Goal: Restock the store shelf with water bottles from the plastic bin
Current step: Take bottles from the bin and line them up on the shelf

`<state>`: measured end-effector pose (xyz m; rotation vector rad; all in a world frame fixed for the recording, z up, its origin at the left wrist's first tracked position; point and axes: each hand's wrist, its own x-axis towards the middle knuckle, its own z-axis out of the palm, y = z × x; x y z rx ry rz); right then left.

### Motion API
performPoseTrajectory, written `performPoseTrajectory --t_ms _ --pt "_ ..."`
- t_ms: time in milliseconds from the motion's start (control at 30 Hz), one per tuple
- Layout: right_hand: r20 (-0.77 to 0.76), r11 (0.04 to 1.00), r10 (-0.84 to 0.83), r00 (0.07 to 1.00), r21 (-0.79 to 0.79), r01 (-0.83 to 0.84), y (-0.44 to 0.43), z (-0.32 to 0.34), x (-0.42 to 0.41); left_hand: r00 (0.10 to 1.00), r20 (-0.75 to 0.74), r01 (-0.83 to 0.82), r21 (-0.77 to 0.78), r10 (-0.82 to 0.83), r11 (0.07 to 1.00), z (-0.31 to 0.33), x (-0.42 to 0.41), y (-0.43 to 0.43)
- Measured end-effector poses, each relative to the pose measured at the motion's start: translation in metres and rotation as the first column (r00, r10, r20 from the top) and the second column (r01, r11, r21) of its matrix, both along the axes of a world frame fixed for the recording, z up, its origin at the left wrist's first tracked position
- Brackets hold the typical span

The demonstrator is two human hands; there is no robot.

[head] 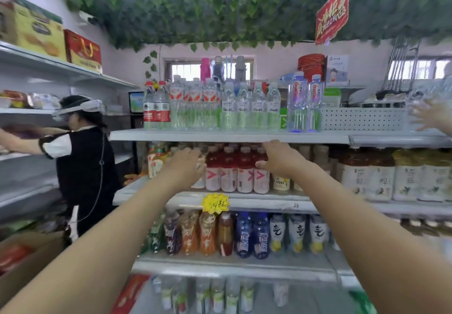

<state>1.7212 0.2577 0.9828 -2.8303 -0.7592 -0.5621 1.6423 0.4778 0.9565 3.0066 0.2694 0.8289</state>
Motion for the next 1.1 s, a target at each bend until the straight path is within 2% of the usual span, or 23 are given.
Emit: performPoseTrajectory --t_ms 233,467,533,733,900,1100 --pt "-0.130 0.995 -0.024 0.991 0.090 0.036 0.037 -0.034 -0.103 0.999 -0.046 0.007 -0.027 -0.008 1.000 -0.015 -0.127 0.040" --pt "-0.231 1.000 -0.006 0.973 0.024 0.012 0.059 -0.094 -0.172 0.994 -0.102 0.020 -0.093 -0.030 0.995 -0.061 -0.192 0.069" --pt "-0.264 1.000 0.004 0.965 0.026 0.003 0.064 -0.117 -0.174 0.993 -0.117 0.017 -0.140 -0.033 0.990 -0.082 -0.200 0.072" --pt "-0.399 0.999 -0.025 0.916 -0.044 0.009 0.070 -0.198 -0.166 0.962 -0.273 -0.029 -0.142 -0.012 0.989 -0.159 -0.188 0.076" --pt "-0.537 0.998 -0.052 0.842 -0.062 0.022 0.067 -0.278 -0.146 0.941 -0.334 -0.025 -0.228 -0.055 0.973 -0.238 -0.166 0.067" --pt "-0.675 0.996 -0.074 0.734 -0.090 0.018 0.059 -0.385 -0.112 0.845 -0.532 -0.132 -0.294 -0.047 0.947 -0.341 -0.131 0.058"
